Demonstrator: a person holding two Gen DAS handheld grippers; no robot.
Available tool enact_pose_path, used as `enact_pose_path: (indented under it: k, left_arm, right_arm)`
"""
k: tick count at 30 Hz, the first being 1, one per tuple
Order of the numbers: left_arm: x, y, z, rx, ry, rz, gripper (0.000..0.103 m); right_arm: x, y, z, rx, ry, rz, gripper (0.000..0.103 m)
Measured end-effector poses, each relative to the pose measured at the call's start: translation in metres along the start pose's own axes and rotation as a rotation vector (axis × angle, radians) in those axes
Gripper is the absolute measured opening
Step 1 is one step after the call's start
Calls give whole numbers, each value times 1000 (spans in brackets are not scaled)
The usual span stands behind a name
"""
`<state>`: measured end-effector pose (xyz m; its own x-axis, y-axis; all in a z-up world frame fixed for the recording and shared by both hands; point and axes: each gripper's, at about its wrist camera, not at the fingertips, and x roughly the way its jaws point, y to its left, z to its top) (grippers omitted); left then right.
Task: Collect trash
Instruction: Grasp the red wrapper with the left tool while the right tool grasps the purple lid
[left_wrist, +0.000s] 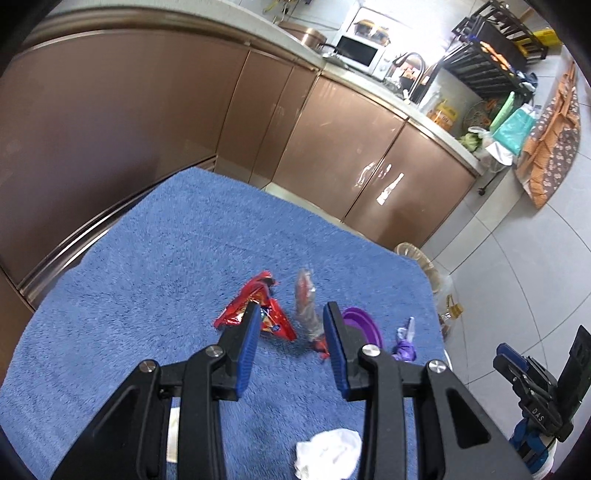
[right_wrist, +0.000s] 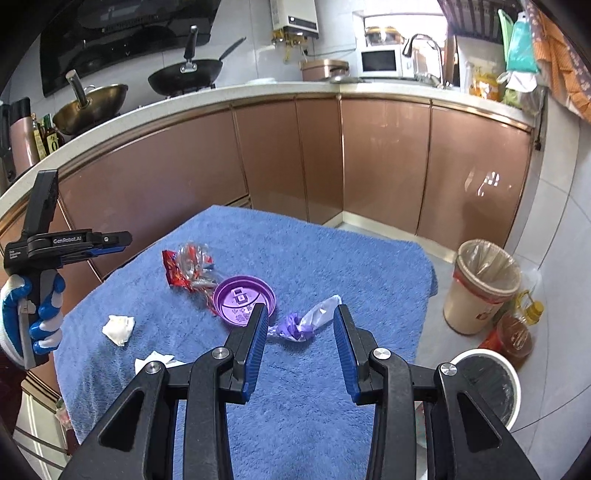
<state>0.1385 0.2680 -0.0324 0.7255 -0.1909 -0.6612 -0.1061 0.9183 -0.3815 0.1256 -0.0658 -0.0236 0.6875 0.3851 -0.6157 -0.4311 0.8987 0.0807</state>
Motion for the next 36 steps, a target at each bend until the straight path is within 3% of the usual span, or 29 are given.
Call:
enact_pose_path:
  k: [12,24,36]
  left_arm:
    - [69,15,15,-49,58,19,33]
    - [105,39,6,-65,103,46,34]
    - [116,39,2,25,127,35,33]
  right_arm:
    - [64,0,8,-4,69,52,37]
    - [106,5,20,-22,116,123,37]
    - [179,4,26,-16,291,216,37]
